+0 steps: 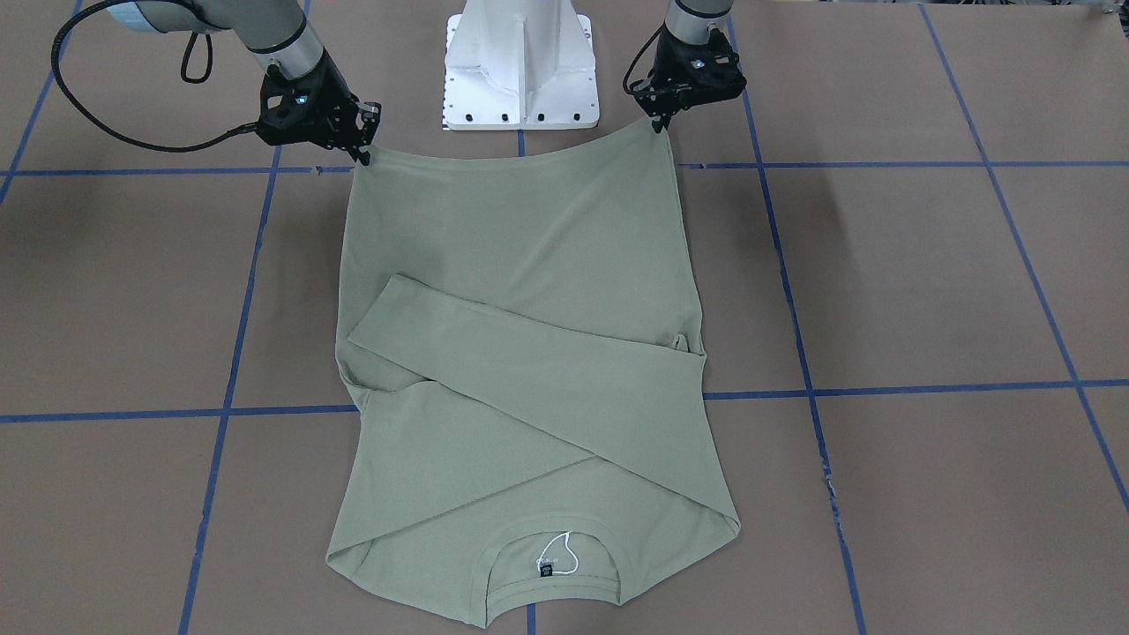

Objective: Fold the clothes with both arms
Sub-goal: 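Lift both hem corners and carry them over the shirt toward the collar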

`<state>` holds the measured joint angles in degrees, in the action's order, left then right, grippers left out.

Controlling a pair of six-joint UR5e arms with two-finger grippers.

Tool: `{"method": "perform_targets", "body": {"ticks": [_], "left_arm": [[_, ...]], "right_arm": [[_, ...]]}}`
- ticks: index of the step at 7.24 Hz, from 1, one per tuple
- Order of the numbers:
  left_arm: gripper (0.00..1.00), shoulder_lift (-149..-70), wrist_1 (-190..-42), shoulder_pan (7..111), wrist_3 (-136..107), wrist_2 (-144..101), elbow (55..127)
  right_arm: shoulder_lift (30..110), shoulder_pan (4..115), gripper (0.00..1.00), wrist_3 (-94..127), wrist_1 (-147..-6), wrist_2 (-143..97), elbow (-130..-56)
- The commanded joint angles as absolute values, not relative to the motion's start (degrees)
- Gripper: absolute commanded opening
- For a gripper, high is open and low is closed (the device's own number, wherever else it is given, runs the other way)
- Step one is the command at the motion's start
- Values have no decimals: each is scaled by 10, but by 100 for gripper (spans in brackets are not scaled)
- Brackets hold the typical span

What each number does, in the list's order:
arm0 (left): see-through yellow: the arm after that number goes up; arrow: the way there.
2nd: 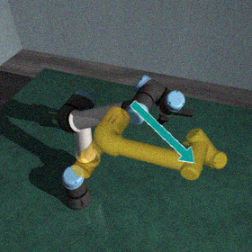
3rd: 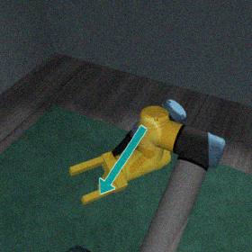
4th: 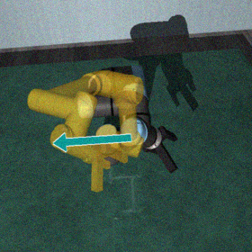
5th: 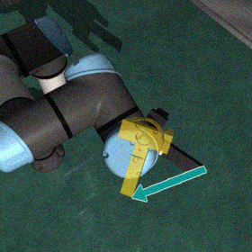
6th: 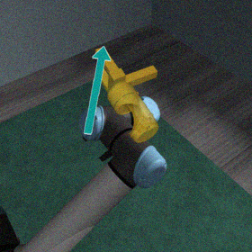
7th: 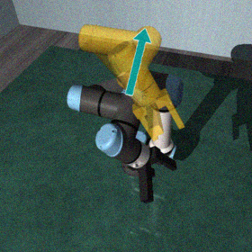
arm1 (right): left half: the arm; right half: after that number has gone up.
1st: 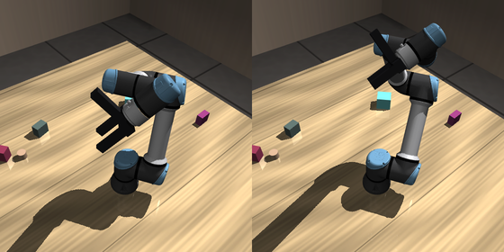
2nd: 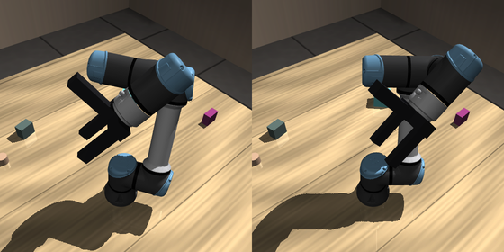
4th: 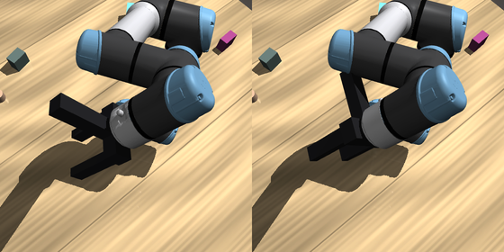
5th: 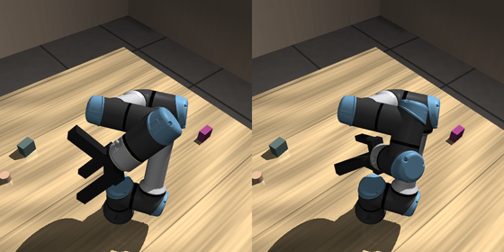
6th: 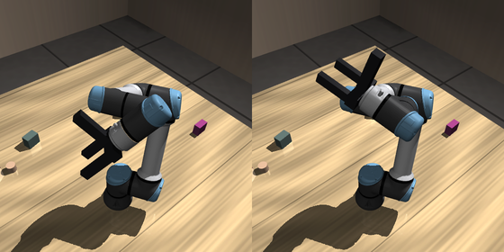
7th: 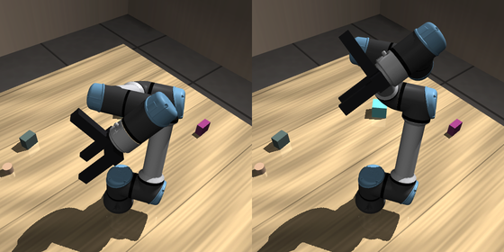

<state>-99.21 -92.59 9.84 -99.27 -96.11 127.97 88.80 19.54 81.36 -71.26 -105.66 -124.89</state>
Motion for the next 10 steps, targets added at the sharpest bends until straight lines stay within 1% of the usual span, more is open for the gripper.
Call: {"method": "perform_targets", "body": {"ticks": [1, 3, 5, 7, 8, 10], "left_arm": [[0, -991, -918, 98, -990, -962, 1294], [0, -992, -896, 89, -990, -964, 1337], [0, -992, -843, 43, -991, -978, 1401], [0, -993, -824, 25, -992, -981, 1420], [0, -996, -824, 32, -991, -985, 1425], [0, -998, -823, 121, -943, -990, 1413]], "right_arm": [[940, 204, 0, 814, -712, -1088, -1312], [954, 206, 0, 814, -713, -1161, -1340], [965, 205, 0, 814, -712, -1203, -1360], [964, 207, 0, 814, -712, -1207, -1366], [959, 229, 0, 813, -712, -1202, -1354], [911, 306, 0, 806, -711, -1205, -1316]]}}
